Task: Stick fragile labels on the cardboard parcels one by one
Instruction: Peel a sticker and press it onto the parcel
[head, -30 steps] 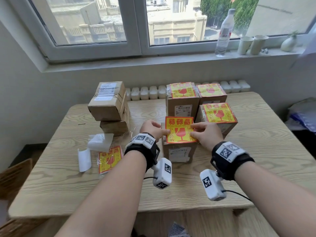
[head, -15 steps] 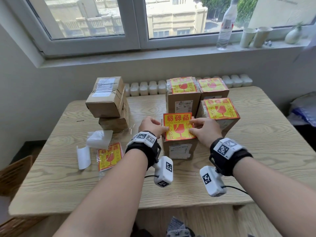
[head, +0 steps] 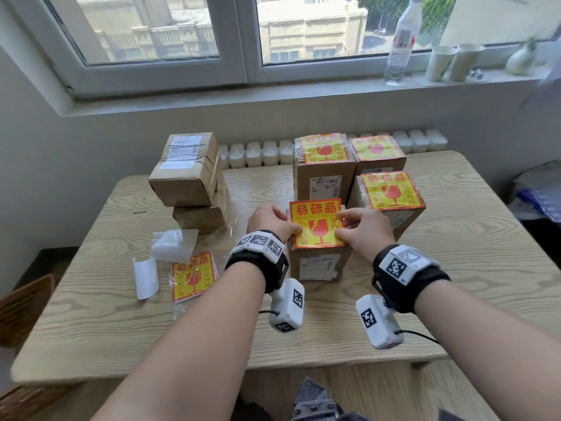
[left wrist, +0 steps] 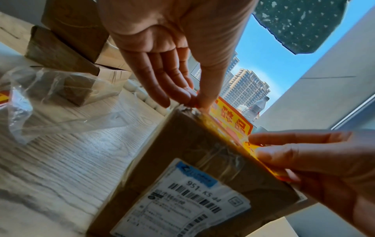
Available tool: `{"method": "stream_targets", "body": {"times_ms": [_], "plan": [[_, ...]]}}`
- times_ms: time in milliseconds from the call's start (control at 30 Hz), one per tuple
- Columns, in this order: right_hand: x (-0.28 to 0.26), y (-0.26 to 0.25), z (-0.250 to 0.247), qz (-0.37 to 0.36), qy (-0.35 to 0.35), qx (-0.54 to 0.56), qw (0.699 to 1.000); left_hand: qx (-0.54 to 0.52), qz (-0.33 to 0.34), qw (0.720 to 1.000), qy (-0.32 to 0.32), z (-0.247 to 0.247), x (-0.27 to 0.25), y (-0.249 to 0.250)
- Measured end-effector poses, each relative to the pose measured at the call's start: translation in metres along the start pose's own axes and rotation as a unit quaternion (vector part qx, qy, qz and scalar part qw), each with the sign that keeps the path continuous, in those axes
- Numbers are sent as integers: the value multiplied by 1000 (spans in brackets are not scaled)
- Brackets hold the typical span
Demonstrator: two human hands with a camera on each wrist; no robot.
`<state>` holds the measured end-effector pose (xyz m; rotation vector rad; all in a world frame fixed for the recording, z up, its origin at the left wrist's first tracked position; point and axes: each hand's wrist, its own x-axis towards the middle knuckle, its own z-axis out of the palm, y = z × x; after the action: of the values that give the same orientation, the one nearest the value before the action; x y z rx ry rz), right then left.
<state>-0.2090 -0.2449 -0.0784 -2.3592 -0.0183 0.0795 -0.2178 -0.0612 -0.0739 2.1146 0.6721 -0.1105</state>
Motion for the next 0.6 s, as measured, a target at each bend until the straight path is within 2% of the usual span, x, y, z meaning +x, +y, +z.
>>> {"method": "stream_targets", "body": {"times_ms": [233, 433, 533, 600], "plan": [[-1, -4, 0, 2, -5, -40, 999, 58, 24, 998, 20, 4, -4, 8], [-6, -5, -3, 12, 1, -113, 993, 149, 66, 986, 35, 1, -1, 8], [-6, -6, -6, -6, 16, -151, 988, 154, 132, 978, 47, -2, 1, 5], [-3, -10, -3, -53, 15, -160, 986, 169, 179, 969, -5, -1, -2, 8]]}}
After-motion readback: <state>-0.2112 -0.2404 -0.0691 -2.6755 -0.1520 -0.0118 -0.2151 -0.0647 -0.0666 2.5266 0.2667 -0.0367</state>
